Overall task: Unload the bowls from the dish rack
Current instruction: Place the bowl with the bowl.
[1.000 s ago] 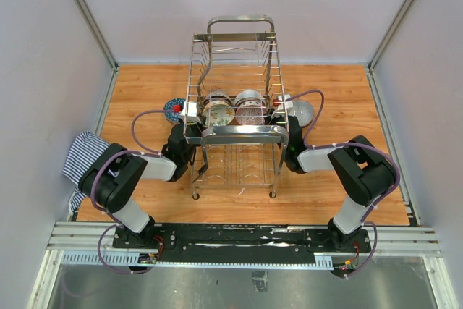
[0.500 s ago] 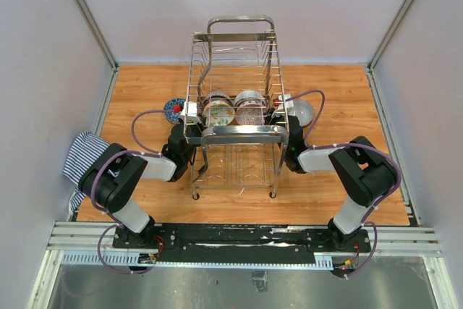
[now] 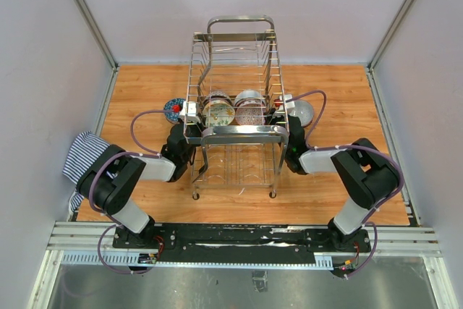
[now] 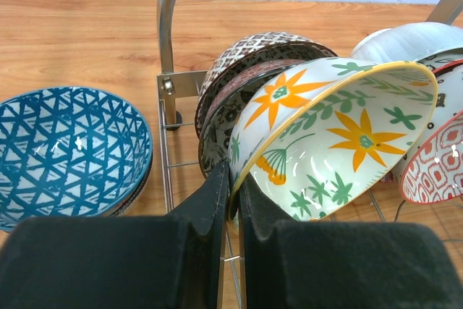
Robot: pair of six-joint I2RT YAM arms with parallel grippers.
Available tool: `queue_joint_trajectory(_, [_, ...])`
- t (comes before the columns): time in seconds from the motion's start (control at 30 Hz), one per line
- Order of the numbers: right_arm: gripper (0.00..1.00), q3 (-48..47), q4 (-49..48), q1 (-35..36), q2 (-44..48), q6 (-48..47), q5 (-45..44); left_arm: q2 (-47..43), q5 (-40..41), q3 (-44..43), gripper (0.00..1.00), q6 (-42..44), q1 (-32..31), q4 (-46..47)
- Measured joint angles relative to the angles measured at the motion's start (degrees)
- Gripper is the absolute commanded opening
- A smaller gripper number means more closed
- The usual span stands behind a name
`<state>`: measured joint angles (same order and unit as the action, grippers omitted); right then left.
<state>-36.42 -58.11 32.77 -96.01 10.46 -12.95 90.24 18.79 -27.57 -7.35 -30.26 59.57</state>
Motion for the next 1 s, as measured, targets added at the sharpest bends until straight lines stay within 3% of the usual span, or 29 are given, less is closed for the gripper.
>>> queue_joint_trajectory(1.0, [0.01, 1.40, 0.02, -0.02, 3.78, 0.02, 1.11, -2.73, -0.59, 0.07, 0.00, -0.59, -0.26, -2.78])
